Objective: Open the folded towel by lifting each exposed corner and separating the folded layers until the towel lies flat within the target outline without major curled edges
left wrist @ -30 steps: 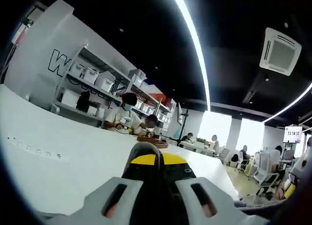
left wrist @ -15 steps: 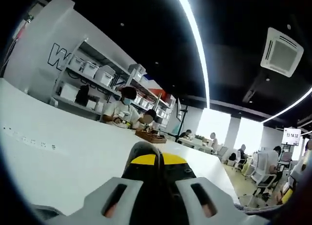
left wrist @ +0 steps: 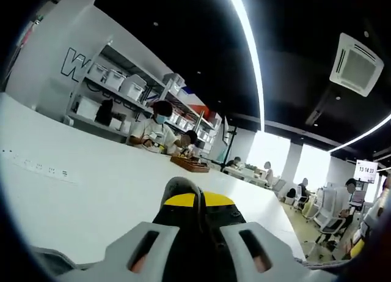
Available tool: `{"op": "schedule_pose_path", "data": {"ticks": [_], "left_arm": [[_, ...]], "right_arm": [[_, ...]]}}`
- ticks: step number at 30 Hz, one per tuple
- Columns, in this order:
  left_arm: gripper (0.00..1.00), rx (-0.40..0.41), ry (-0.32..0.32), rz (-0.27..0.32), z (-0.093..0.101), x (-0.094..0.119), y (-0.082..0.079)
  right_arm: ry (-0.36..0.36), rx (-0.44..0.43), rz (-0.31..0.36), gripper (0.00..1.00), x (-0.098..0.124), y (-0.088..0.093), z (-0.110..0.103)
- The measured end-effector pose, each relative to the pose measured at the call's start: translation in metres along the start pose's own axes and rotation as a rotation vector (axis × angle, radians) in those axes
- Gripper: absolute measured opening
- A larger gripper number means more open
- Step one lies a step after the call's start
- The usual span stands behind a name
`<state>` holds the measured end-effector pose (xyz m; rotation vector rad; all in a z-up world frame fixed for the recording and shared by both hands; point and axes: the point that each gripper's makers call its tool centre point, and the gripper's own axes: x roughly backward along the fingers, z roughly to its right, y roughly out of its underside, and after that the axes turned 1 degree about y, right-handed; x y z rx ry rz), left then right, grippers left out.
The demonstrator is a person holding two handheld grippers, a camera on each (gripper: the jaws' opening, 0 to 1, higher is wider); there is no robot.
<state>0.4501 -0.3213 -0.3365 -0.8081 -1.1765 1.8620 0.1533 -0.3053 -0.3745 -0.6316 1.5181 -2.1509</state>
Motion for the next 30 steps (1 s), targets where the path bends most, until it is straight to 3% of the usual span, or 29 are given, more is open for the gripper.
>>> {"op": "schedule_pose_path", "data": {"ticks": [14, 22, 30], "left_arm": [[0.00, -0.002, 0.000, -0.050, -0.004, -0.005, 0.026], [0.00, 0.058, 0.003, -0.060, -0.008, -0.010, 0.038], [0.00, 0.066, 0.002, -0.082, -0.007, -0.013, 0.053]], "right_arm": [[0.014, -0.022, -0.050, 0.00, 0.005, 0.028, 0.000], [0.041, -0.047, -0.054, 0.00, 0.010, 0.036, 0.009], [0.046, -0.085, -0.079, 0.00, 0.011, 0.052, 0.012]]}}
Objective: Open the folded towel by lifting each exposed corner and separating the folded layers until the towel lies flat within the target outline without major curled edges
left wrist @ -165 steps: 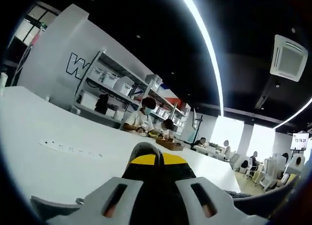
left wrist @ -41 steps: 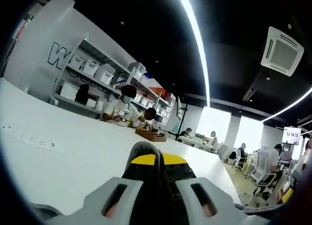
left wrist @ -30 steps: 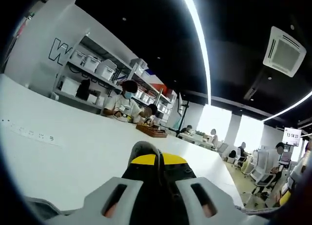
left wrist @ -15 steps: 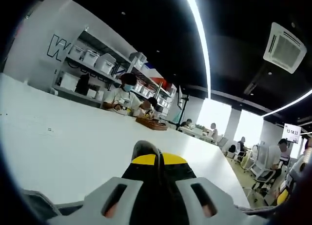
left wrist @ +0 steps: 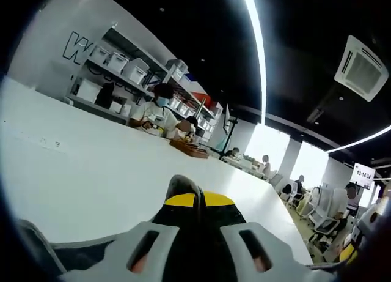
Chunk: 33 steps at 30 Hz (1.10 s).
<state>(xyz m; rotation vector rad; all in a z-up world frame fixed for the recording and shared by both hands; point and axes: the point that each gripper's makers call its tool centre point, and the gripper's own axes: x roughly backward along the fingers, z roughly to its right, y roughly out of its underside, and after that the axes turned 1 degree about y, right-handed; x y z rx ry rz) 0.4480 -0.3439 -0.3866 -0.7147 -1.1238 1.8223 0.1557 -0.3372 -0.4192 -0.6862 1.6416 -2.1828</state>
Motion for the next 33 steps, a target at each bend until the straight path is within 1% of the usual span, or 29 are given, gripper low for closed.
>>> {"op": "schedule_pose_path", "data": {"ticks": [3, 4, 6, 11, 13, 17, 19, 23, 25, 28, 31, 33], "left_arm": [[0.00, 0.014, 0.002, -0.007, -0.001, -0.001, 0.004], [0.00, 0.026, -0.001, -0.022, -0.002, -0.002, 0.008], [0.00, 0.017, -0.004, -0.023, -0.002, -0.004, 0.010], [0.00, 0.025, -0.002, -0.030, 0.001, -0.009, 0.013], [0.01, 0.021, -0.001, -0.033, 0.002, -0.011, 0.015], [0.01, 0.047, 0.000, -0.038, 0.003, -0.015, 0.021], [0.01, 0.047, 0.002, -0.039, 0.005, -0.018, 0.025], [0.01, 0.063, -0.011, -0.054, 0.005, -0.018, 0.032], [0.01, 0.068, -0.011, -0.055, 0.005, -0.017, 0.034], [0.01, 0.080, -0.013, -0.057, 0.006, -0.016, 0.036], [0.01, 0.091, -0.023, -0.063, 0.006, -0.017, 0.041], [0.01, 0.100, -0.027, -0.053, 0.007, -0.017, 0.042]], "right_arm": [[0.020, -0.009, 0.001, 0.00, 0.002, 0.003, 0.004], [0.021, -0.007, -0.004, 0.00, 0.003, 0.004, 0.004], [0.026, -0.014, -0.001, 0.00, 0.003, 0.005, 0.006], [0.035, -0.031, -0.004, 0.00, 0.007, 0.011, 0.011], [0.051, -0.040, -0.006, 0.00, 0.009, 0.014, 0.015], [0.057, -0.054, -0.013, 0.00, 0.011, 0.019, 0.018], [0.060, -0.059, -0.015, 0.00, 0.012, 0.021, 0.018], [0.069, -0.069, -0.014, 0.00, 0.014, 0.023, 0.021], [0.076, -0.070, -0.010, 0.00, 0.015, 0.023, 0.023], [0.088, -0.073, -0.015, 0.00, 0.015, 0.027, 0.026], [0.085, -0.067, -0.028, 0.00, 0.013, 0.034, 0.026], [0.094, -0.061, -0.037, 0.00, 0.012, 0.036, 0.028]]}}
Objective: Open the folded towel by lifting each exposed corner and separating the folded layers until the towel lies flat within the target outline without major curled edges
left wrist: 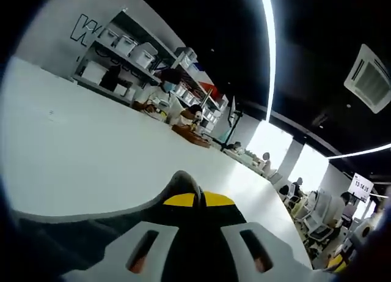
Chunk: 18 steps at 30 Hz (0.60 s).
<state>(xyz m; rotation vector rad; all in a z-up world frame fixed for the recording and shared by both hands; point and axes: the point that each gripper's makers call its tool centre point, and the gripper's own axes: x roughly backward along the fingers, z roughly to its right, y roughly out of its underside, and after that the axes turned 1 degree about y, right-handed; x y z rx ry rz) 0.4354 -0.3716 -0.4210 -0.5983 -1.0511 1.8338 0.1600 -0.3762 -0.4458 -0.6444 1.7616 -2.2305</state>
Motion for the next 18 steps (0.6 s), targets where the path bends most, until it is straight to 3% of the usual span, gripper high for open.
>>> {"op": "schedule_pose_path", "data": {"ticks": [14, 18], "left_arm": [[0.04, 0.064, 0.013, 0.004, 0.013, -0.001, 0.012], [0.14, 0.088, 0.030, -0.002, 0.014, -0.008, 0.012]], "right_arm": [[0.044, 0.040, -0.031, 0.00, 0.003, 0.012, 0.007], [0.056, 0.034, -0.030, 0.01, 0.005, 0.013, 0.009]]}}
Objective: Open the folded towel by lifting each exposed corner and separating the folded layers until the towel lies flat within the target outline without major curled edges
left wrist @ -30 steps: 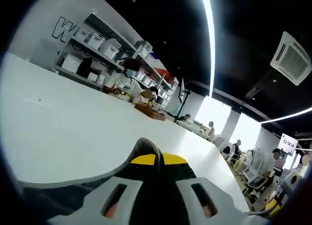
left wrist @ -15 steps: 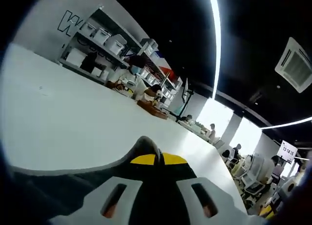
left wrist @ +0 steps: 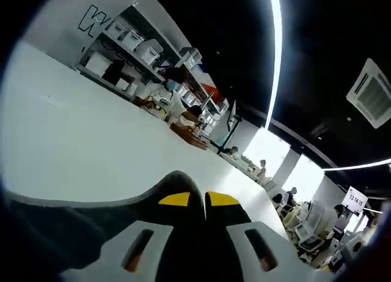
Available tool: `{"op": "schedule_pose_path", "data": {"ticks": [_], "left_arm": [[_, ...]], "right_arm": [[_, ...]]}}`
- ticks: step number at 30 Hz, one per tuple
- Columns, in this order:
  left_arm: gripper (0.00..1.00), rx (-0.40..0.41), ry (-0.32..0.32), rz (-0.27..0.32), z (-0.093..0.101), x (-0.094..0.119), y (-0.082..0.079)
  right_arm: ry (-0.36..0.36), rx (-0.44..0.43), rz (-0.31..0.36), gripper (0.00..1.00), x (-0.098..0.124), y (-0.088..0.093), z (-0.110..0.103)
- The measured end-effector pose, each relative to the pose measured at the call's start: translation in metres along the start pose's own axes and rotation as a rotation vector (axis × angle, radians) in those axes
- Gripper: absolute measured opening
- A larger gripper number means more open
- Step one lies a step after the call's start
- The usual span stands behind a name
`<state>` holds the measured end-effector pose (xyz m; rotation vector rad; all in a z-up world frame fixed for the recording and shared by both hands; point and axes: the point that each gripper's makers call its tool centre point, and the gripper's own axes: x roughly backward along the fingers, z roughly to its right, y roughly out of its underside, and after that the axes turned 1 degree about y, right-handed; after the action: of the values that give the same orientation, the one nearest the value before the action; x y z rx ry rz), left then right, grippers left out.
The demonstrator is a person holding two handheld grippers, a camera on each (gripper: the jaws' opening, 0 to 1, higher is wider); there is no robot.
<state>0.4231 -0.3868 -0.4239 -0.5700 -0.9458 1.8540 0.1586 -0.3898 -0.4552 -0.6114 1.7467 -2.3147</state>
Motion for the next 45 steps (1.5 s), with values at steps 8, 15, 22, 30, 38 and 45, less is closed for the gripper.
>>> {"op": "schedule_pose_path", "data": {"ticks": [8, 15, 22, 30, 38, 45], "left_arm": [[0.19, 0.014, 0.036, -0.006, 0.008, -0.005, 0.000], [0.19, -0.012, 0.043, -0.027, 0.008, -0.005, 0.001], [0.19, -0.040, 0.053, -0.044, 0.008, 0.000, 0.003], [0.20, -0.095, 0.066, -0.089, 0.010, 0.008, 0.010], [0.20, -0.152, 0.100, -0.128, 0.027, 0.017, 0.013], [0.22, -0.177, 0.122, -0.137, 0.031, 0.030, 0.011]], "right_arm": [[0.078, 0.027, -0.033, 0.10, 0.010, 0.004, 0.015], [0.124, 0.032, -0.040, 0.10, 0.015, 0.004, 0.024], [0.096, 0.067, -0.036, 0.10, 0.009, 0.000, 0.018], [0.067, 0.066, -0.019, 0.09, 0.002, -0.005, 0.013], [0.022, 0.063, 0.005, 0.08, -0.010, -0.006, 0.003], [0.016, 0.064, 0.040, 0.07, -0.014, -0.017, 0.000]]}}
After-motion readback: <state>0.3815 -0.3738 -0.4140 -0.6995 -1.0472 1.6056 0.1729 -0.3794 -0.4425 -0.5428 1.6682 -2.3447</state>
